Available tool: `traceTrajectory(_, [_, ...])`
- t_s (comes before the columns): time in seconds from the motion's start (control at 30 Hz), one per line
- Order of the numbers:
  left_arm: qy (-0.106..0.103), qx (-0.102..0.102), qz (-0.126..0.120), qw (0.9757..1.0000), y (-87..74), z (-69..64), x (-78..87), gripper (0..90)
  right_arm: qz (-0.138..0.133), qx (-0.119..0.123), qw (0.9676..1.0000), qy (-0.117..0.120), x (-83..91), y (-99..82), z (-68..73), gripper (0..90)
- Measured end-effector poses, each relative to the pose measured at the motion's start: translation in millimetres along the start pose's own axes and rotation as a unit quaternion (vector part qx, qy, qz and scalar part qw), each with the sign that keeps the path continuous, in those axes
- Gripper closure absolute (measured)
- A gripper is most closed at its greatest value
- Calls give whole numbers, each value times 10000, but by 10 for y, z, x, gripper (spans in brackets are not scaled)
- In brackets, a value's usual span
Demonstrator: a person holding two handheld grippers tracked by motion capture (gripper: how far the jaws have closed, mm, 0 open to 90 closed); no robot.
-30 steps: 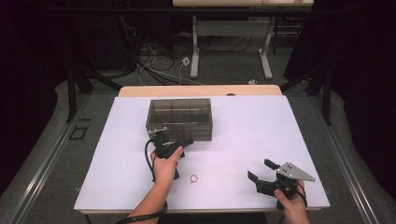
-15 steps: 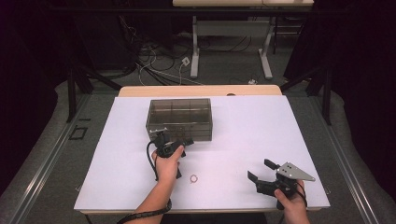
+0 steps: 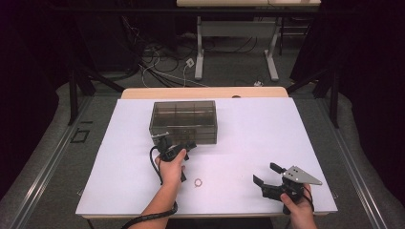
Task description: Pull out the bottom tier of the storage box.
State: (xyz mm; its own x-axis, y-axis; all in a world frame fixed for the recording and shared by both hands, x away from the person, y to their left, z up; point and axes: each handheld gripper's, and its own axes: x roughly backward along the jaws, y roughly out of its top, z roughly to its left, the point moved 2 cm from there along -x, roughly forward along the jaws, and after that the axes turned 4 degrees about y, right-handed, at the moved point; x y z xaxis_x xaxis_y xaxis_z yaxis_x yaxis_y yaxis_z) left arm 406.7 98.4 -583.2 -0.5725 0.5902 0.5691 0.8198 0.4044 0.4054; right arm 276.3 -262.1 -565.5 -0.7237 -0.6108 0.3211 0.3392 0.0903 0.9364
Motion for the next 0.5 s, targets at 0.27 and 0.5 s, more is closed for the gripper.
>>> traceTrajectory(0.27, [40,23,-108,9999,5,8,-39,586,0,6,10000,-3,0,0,-4,148])
traceTrajectory(0.5, [57,65,-152,9998,16,17,-59,642,17,-18,10000,-3,6,1,-3,148])
